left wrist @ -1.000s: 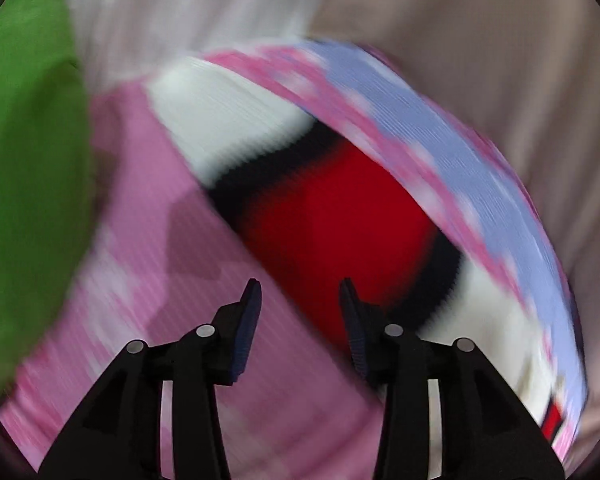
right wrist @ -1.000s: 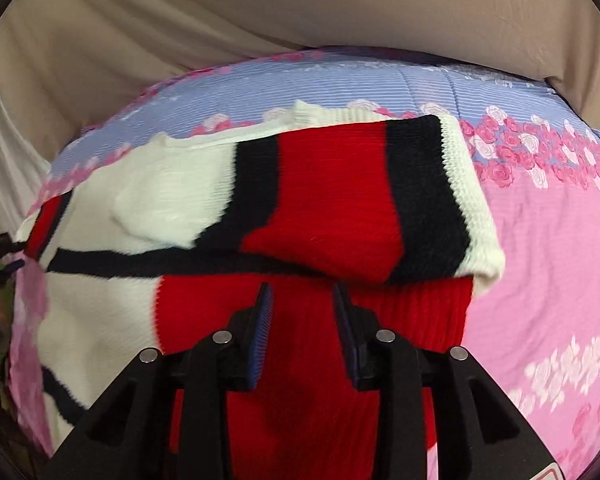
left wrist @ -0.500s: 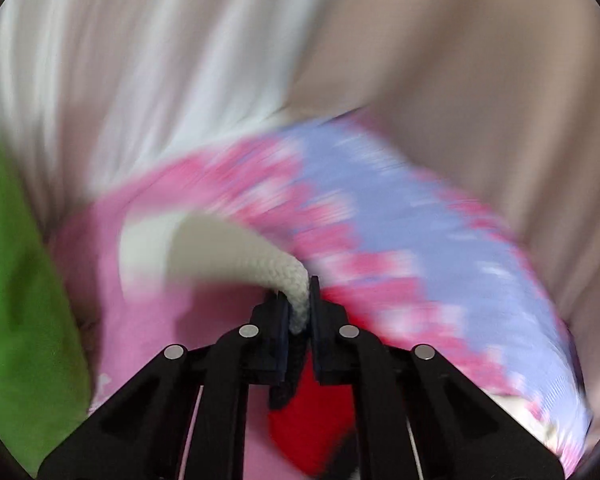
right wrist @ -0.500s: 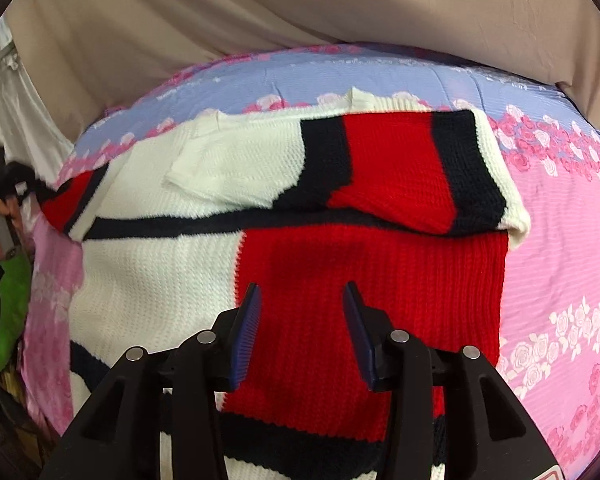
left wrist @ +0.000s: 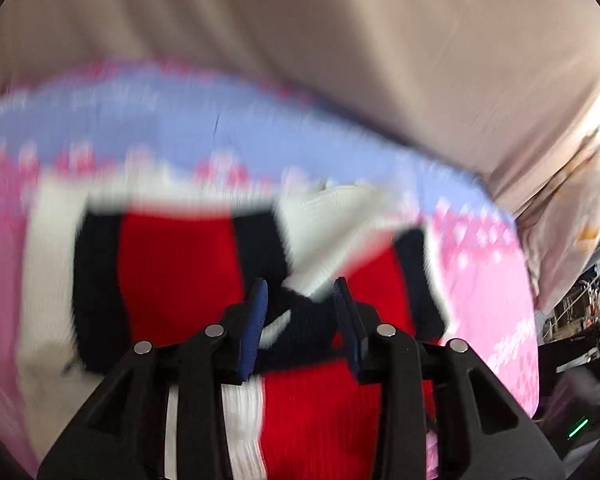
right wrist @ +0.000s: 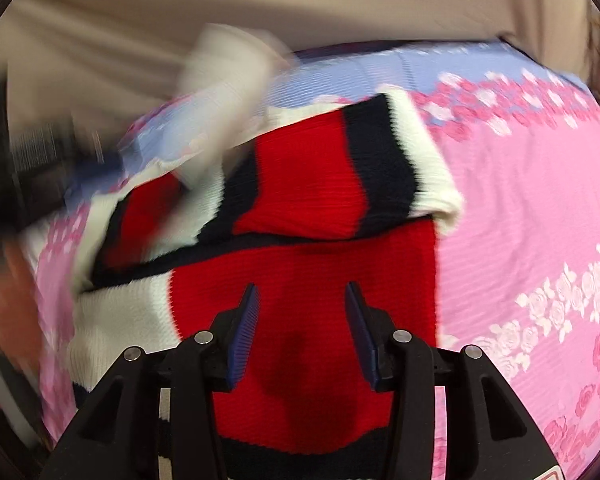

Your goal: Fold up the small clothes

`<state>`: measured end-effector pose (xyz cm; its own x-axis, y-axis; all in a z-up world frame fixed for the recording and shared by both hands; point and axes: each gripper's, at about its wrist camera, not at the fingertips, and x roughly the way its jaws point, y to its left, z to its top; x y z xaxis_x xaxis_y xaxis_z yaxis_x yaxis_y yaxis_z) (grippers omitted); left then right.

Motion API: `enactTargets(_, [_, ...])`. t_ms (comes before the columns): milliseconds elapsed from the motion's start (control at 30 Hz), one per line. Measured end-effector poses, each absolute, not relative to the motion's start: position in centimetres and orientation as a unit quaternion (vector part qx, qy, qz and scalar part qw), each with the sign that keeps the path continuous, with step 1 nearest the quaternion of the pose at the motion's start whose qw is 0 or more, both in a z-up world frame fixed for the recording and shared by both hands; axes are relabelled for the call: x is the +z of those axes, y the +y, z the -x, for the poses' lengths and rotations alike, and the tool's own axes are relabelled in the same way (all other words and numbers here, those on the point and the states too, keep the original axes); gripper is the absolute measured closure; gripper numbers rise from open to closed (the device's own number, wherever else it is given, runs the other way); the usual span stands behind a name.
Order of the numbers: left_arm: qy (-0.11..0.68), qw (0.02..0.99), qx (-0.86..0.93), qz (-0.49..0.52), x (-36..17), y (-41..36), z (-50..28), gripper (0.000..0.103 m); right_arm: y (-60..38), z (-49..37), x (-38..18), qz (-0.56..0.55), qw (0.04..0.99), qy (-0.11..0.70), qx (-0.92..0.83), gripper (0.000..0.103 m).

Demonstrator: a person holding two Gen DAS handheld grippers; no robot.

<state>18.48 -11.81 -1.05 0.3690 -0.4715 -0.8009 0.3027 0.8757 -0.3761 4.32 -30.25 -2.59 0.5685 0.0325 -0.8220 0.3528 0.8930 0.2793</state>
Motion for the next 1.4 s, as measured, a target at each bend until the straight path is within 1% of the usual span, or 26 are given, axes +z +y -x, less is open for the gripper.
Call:
enactTargets(33, [0.516, 0.821, -0.226, 0.092, -1.8, -11.0, -18.5, 0.067, -30.8, -4.2, -2.4, -0.219, 0.861, 0.449, -0.094, 0.059])
enactTargets(67, [0.521, 0.82, -0.21, 0.108, -2.5, -9.5, -18.1, 0.063, -31.3, -4.1, -2.2, -0.22, 0.864, 0.444, -0.093, 0.058])
enactTargets(100, [0.522, 0.822, -0.196, 0.118, -2.6, -8.2, -17.7, 0.058, -31.6, -4.3, -2.0, -0.217, 0.866, 0.44, -0.092, 0.055])
enactTargets(167, [0.52, 0.829, -0.151, 0.139, -2.6, -5.0, -17.2, 0.053, -32.1, -5.2, -1.8, -0.215, 0.869, 0.437, -0.083, 0.051])
enactTargets(233, [0.524, 0.83, -0.107, 0.162, -3.0, -2.0, -17.2, 0.053, -32.9, -6.7, -1.7, -0.223, 0.871, 0.431, -0.07, 0.049])
enactTargets(300, [0.537, 0.816, -0.063, 0.206, -4.2, 1.3, -17.8, 0.053, -34.2, -8.9, -1.9, -0.24, 0.87, 0.427, -0.064, 0.047])
enactTargets(400, [0.559, 0.778, -0.04, 0.283, -5.8, 4.0, -18.3, 0.053, -36.1, -12.1, -3.0, -0.268, 0.859, 0.431, -0.071, 0.047])
enactTargets(467, [0.556, 0.771, -0.041, 0.307, -5.8, 4.6, -17.5, 0.053, -37.0, -14.0, -3.8, -0.282, 0.851, 0.435, -0.082, 0.047])
enactTargets(533, [0.553, 0.775, -0.048, 0.303, -5.5, 4.2, -16.4, 0.053, -37.9, -15.6, -4.8, -0.299, 0.842, 0.438, -0.098, 0.047])
enactTargets(633, [0.564, 0.761, -0.07, 0.313, -5.8, 4.5, -15.0, 0.049, -38.4, -17.0, -5.8, -0.313, 0.837, 0.436, -0.107, 0.047])
enactTargets(667, [0.568, 0.759, -0.071, 0.311, -6.1, 4.3, -15.0, 0.047, -38.4, -17.4, -6.0, -0.315, 0.837, 0.435, -0.107, 0.047])
enactTargets(733, [0.57, 0.762, -0.065, 0.299, -6.9, 3.8, -15.5, 0.047, -38.0, -18.1, -6.1, -0.312, 0.84, 0.432, -0.105, 0.046])
enactTargets(767, [0.568, 0.766, -0.057, 0.294, -7.2, 3.8, -16.0, 0.047, -37.8, -18.4, -6.1, -0.31, 0.841, 0.431, -0.101, 0.05])
enactTargets(833, [0.565, 0.77, -0.042, 0.294, -7.5, 4.1, -16.8, 0.057, -37.3, -19.0, -6.3, -0.305, 0.843, 0.435, -0.086, 0.076])
enactTargets(867, [0.56, 0.771, -0.035, 0.3, -7.4, 4.4, -17.4, 0.07, -37.1, -19.3, -6.3, -0.306, 0.842, 0.439, -0.075, 0.096])
enactTargets(900, [0.555, 0.774, -0.031, 0.304, -7.1, 4.7, -18.0, 0.083, -36.8, -19.6, -6.0, -0.304, 0.843, 0.438, -0.068, 0.096])
enactTargets(967, [0.536, 0.785, -0.036, 0.308, -5.8, 5.3, -19.2, 0.088, -36.1, -19.3, -3.2, -0.295, 0.865, 0.404, -0.049, 0.097])
enactTargets(1100, [0.474, 0.833, -0.032, 0.284, -1.3, 6.7, -20.5, 0.089, -34.8, -17.2, 5.4, -0.276, 0.912, 0.302, 0.003, 0.097])
enactTargets(1167, [0.47, 0.836, -0.038, 0.28, -0.7, 7.2, -20.7, 0.089, -34.3, -15.1, 8.3, -0.258, 0.929, 0.264, 0.014, 0.097])
enactTargets(1200, [0.477, 0.835, -0.04, 0.271, -1.0, 6.9, -20.8, 0.089, -34.4, -14.2, 8.1, -0.258, 0.929, 0.264, 0.012, 0.097])
enactTargets(1267, [0.5, 0.833, -0.028, 0.235, -3.0, 6.0, -20.9, 0.089, -34.6, -13.5, 4.6, -0.243, 0.919, 0.311, -0.016, 0.097])
enactTargets(1333, [0.528, 0.82, -0.008, 0.22, -5.5, 5.7, -20.6, 0.089, -35.3, -13.9, -2.6, -0.255, 0.878, 0.403, -0.05, 0.097])
enactTargets(1367, [0.537, 0.813, -0.005, 0.226, -6.1, 5.9, -20.3, 0.089, -35.7, -13.8, -4.9, -0.272, 0.859, 0.429, -0.06, 0.097])
enactTargets(1400, [0.54, 0.809, -0.001, 0.234, -6.5, 6.3, -19.9, 0.089, -36.2, -13.0, -6.3, -0.301, 0.847, 0.432, -0.066, 0.097])
